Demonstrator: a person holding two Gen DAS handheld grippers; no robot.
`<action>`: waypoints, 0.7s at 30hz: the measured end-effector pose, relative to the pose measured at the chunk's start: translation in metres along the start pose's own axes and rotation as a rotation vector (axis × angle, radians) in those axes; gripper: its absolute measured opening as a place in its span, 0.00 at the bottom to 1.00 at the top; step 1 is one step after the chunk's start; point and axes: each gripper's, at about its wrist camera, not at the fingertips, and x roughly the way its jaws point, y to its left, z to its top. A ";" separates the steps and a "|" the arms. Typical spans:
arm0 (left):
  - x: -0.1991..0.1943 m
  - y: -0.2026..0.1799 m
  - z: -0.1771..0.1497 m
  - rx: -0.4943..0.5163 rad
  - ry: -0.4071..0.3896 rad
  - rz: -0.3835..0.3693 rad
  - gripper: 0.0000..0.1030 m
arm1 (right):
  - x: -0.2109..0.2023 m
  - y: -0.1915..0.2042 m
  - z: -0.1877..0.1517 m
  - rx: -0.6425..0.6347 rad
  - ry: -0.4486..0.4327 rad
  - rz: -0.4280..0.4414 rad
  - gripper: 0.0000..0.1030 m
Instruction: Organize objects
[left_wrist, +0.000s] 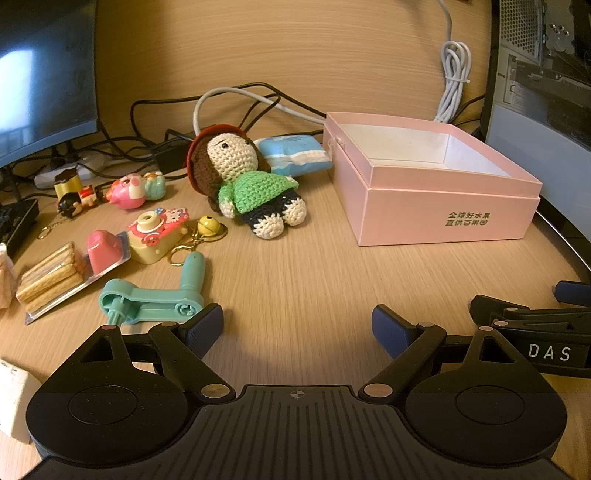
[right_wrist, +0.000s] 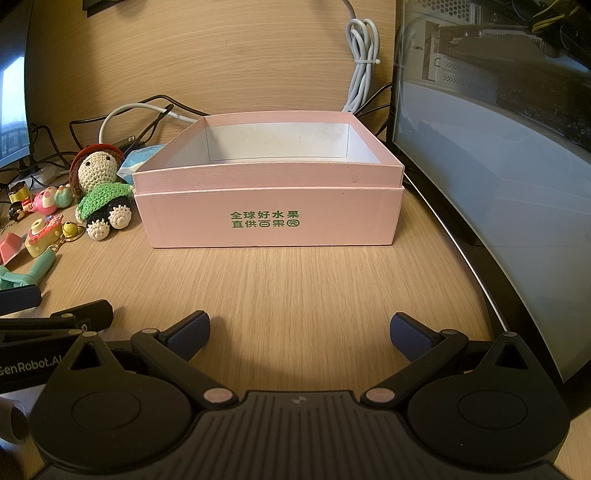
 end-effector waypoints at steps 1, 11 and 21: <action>0.000 0.000 0.000 0.000 0.000 0.000 0.89 | 0.000 0.000 0.000 0.000 0.000 0.000 1.00; -0.003 0.002 0.000 0.001 0.000 -0.001 0.89 | 0.000 0.001 0.000 0.000 0.000 0.000 1.00; -0.003 0.002 0.000 0.000 -0.001 -0.001 0.89 | -0.001 0.001 0.001 0.000 0.000 0.000 1.00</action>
